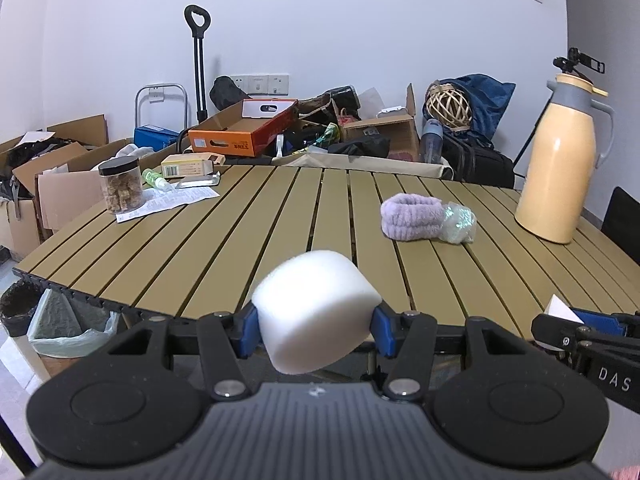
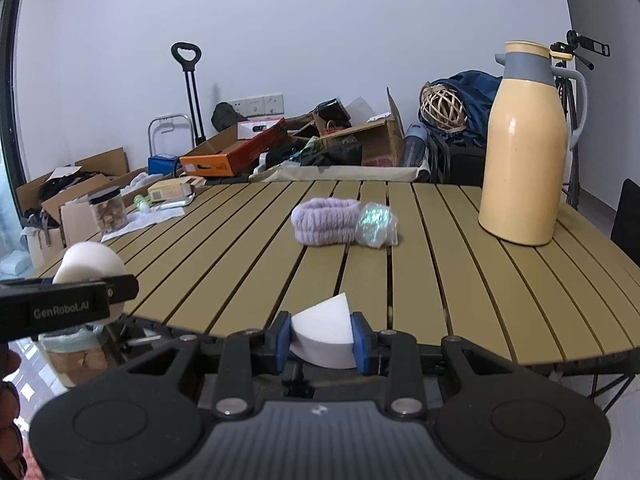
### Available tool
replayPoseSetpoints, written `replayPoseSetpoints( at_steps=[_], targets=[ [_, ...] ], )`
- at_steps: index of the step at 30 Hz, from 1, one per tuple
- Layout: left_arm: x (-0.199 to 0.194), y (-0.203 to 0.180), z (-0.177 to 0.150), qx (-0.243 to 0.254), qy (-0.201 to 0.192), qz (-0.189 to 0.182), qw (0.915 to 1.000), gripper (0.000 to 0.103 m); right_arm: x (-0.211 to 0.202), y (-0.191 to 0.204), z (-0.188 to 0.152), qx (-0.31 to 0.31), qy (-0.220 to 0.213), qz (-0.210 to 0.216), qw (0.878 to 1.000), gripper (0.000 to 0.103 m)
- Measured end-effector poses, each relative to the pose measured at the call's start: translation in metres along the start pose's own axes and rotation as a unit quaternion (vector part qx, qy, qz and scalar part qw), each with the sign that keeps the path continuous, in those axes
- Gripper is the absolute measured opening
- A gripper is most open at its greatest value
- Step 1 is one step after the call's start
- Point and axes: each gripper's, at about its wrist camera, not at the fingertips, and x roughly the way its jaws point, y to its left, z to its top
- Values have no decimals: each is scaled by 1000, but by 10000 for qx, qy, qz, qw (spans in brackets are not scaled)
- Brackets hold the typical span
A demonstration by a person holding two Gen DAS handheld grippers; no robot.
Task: Organize soft objects
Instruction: 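Lower the held foam cylinder and wedge off the table over the black bin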
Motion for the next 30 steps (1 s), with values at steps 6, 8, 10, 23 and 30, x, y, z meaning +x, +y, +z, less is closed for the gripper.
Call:
replayPoseSetpoints(
  at_steps=[6, 8, 10, 23, 30],
  targets=[
    [-15, -4, -14, 118, 56, -28, 9999, 55, -12, -1, -18, 28, 150, 40, 9999, 30],
    [-18, -6, -20, 193, 92, -18, 9998, 55, -15, -2, -25, 32, 208, 62, 9998, 30],
    [-19, -8, -27, 255, 160, -14, 9995, 55, -18, -2, -32, 23, 274, 71, 9996, 30],
    [-9, -4, -81, 417, 904, 44, 9950, 55, -16, -10, -82, 107, 883, 117, 9960, 30],
    [7, 4, -107, 364, 1389, 87, 9896, 55, -4, -17, -111, 197, 1272, 73, 9917, 30]
  ],
)
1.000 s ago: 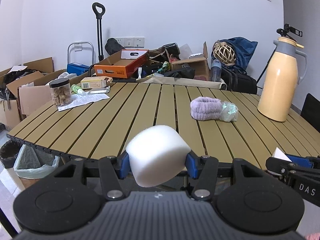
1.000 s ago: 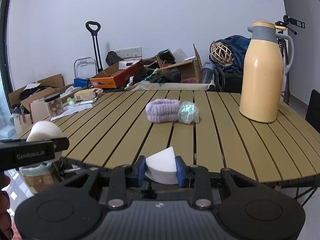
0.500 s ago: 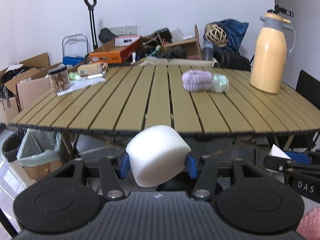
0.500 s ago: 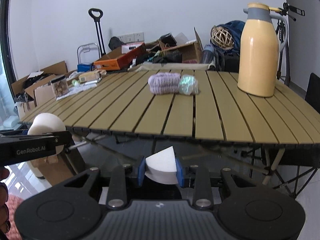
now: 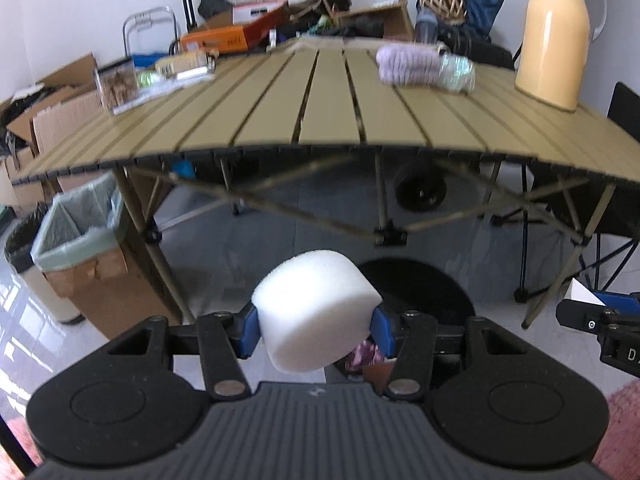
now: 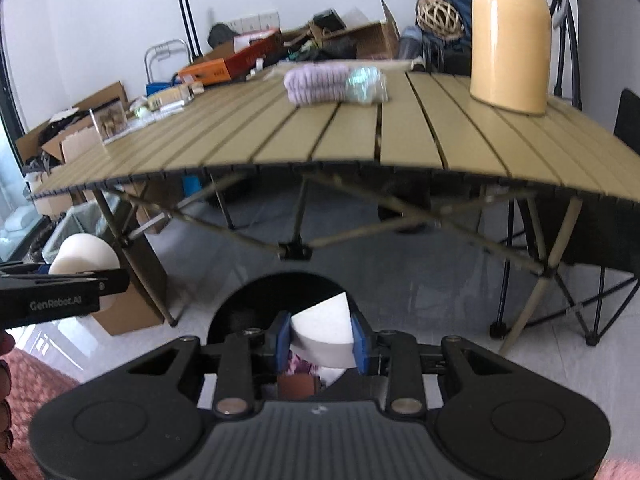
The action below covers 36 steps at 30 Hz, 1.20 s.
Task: Organize soft objects
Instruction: 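Lower the held foam cylinder and wedge off the table over the black bin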
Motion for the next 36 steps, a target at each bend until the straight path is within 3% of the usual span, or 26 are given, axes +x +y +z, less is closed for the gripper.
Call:
replayPoseSetpoints(
  at_steps=[14, 24, 36],
  targets=[
    [51, 3, -24, -41, 840, 62, 9964, 54, 59, -23, -37, 326, 699, -101, 9970, 30],
    [100, 11, -32, -208, 1659, 36, 9859, 54, 91, -41, -45, 520, 1026, -330, 9928, 30],
    [125, 14, -30, -260, 2042, 18, 9786, 54, 114, -40, -46, 503, 1285, -448, 9894, 30]
  ],
)
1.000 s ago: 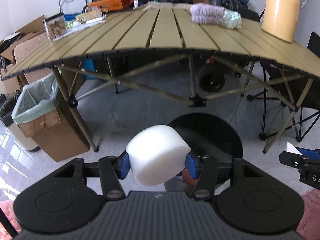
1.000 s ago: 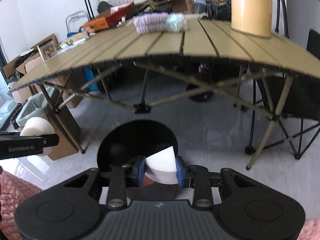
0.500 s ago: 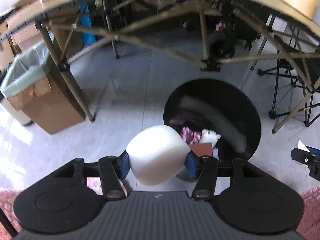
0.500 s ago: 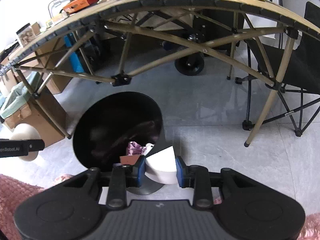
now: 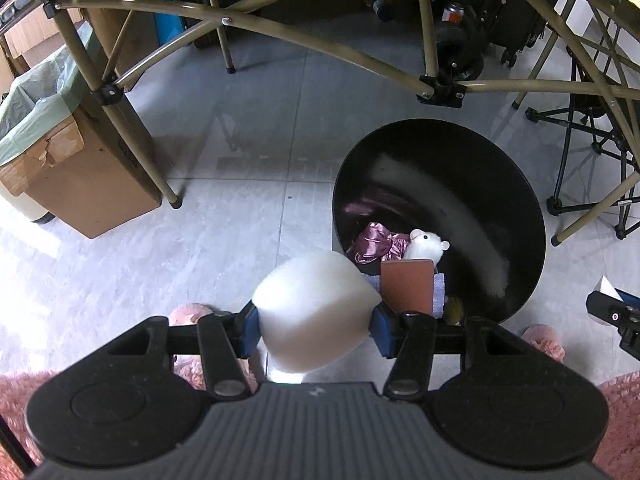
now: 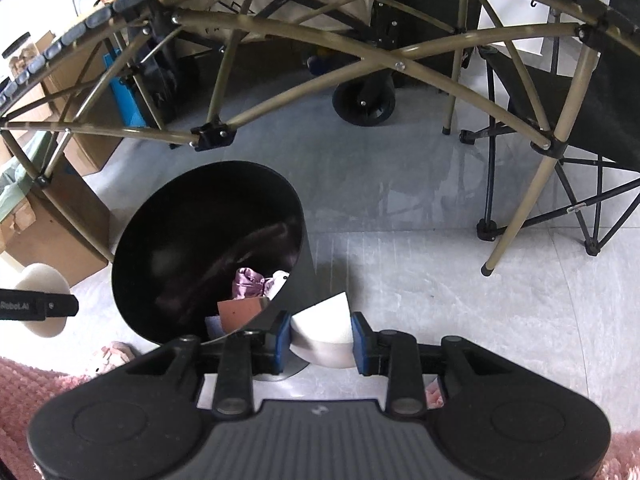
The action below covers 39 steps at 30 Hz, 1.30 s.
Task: Organize soft objects
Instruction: 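Lower the held foam cylinder and wedge off the table over the black bin, then open the left tool over the bin to drop the foam cylinder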
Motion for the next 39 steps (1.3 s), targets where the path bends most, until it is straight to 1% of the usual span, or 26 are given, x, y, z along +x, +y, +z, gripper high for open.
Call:
replayPoseSetpoints(
  at_steps=[10, 15, 25, 39],
  targets=[
    [3, -15, 10, 101, 79, -109, 9999, 54, 11, 3, 6, -32, 146, -24, 9999, 30],
    [2, -30, 21, 236, 0, -167, 9996, 54, 14, 1, 7, -2, 189, -41, 9998, 30],
    [4, -64, 40, 453, -31, -322, 9985, 54, 18, -9, 7, 128, 257, -54, 9996, 30],
    [18, -95, 55, 528, 140, -517, 9972, 54, 22, -18, 6, 249, 309, -59, 9992, 30]
  ],
)
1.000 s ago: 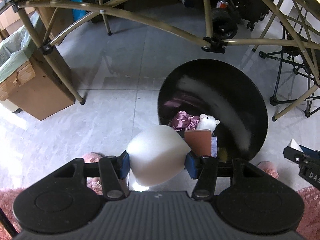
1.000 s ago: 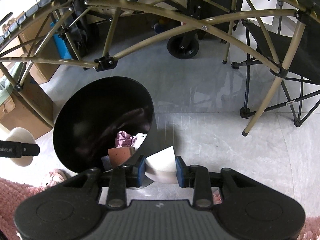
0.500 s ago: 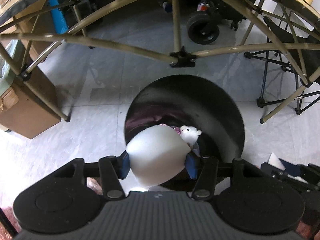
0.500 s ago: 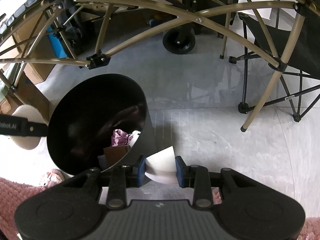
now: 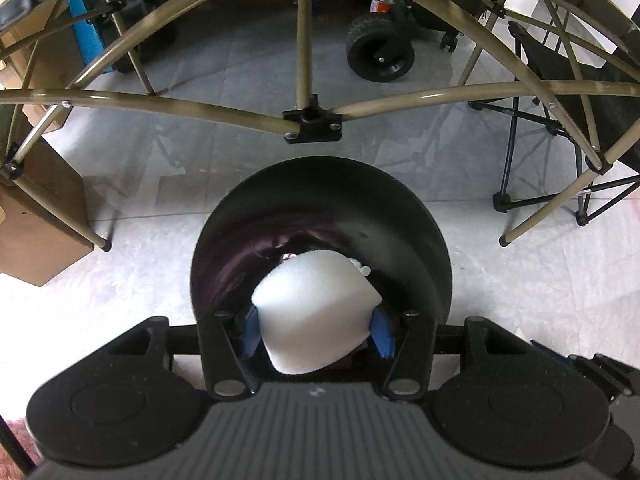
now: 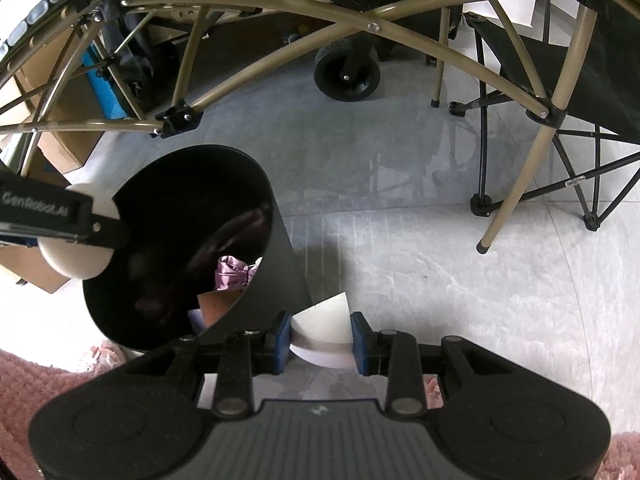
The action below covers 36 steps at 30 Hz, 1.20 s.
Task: Organize soft objects
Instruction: 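Open the left tool over the bin to drop the foam cylinder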
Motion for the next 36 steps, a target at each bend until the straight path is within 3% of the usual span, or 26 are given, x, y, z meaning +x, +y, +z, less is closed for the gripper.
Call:
replayPoseSetpoints(
  at_steps=[26, 27, 31, 36],
  targets=[
    [17, -23, 11, 0, 190, -72, 9998, 58, 2, -4, -2, 41, 5, -45, 10000, 30],
    [17, -23, 11, -4, 214, -73, 9997, 63, 2, -4, -2, 42, 3, -49, 10000, 30],
    [16, -22, 11, -45, 277, -20, 9996, 102, 1, -4, -2, 44, -12, -47, 10000, 30],
    [21, -19, 11, -101, 443, 40, 9990, 103, 1, -3, -3, 43, -25, -42, 10000, 31]
  ],
)
